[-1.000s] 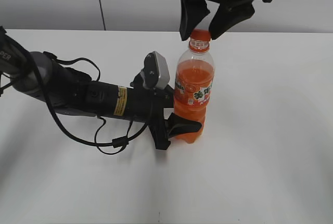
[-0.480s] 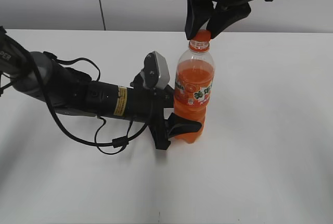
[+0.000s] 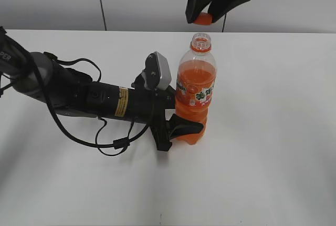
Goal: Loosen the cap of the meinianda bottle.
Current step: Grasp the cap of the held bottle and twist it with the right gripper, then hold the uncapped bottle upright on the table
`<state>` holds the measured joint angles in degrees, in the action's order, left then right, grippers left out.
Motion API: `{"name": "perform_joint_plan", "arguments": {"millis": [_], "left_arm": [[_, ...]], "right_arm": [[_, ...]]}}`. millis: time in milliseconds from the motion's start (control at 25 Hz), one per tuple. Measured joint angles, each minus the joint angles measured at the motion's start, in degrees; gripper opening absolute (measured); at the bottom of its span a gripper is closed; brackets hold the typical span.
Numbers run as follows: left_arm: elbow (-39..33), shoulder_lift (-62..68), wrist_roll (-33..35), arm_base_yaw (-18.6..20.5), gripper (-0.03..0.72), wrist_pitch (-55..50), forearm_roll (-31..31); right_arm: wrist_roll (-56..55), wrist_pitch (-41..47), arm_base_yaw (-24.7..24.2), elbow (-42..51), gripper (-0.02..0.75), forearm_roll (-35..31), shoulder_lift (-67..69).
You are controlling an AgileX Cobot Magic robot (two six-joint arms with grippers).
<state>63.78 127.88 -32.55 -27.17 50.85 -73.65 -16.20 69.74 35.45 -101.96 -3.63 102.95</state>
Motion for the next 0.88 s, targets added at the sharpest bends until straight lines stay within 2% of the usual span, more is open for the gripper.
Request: {"name": "perform_joint_plan", "arguments": {"millis": [80, 160, 360, 480, 600, 760, 880], "left_arm": [[0.0, 0.0, 0.0, 0.0, 0.408, 0.0, 0.0], [0.0, 0.0, 0.0, 0.0, 0.408, 0.0, 0.0], [0.0, 0.0, 0.0, 0.0, 0.408, 0.0, 0.0], [0.0, 0.0, 0.0, 0.0, 0.408, 0.0, 0.0], [0.0, 0.0, 0.0, 0.0, 0.408, 0.0, 0.0], [0.0, 0.0, 0.0, 0.0, 0.408, 0.0, 0.0], [0.0, 0.0, 0.0, 0.0, 0.408, -0.05, 0.0]], "right_arm": [[3.05, 0.0, 0.0, -0.45, 0.269, 0.02, -0.1], [10.86, 0.0, 0.0, -0.58, 0.269, 0.07, -0.15], [46.05, 0.0, 0.0, -0.58, 0.269, 2.54, -0.15], [56.68, 0.05, 0.0, -0.58, 0.269, 6.6, -0.16], [59.22, 0.05, 0.0, -0.58, 0.269, 9.09, -0.21], [56.12, 0.05, -0.74, -0.58, 0.269, 9.1, -0.4], [54.65, 0.05, -3.7, -0.58, 0.269, 7.76, -1.05]]}}
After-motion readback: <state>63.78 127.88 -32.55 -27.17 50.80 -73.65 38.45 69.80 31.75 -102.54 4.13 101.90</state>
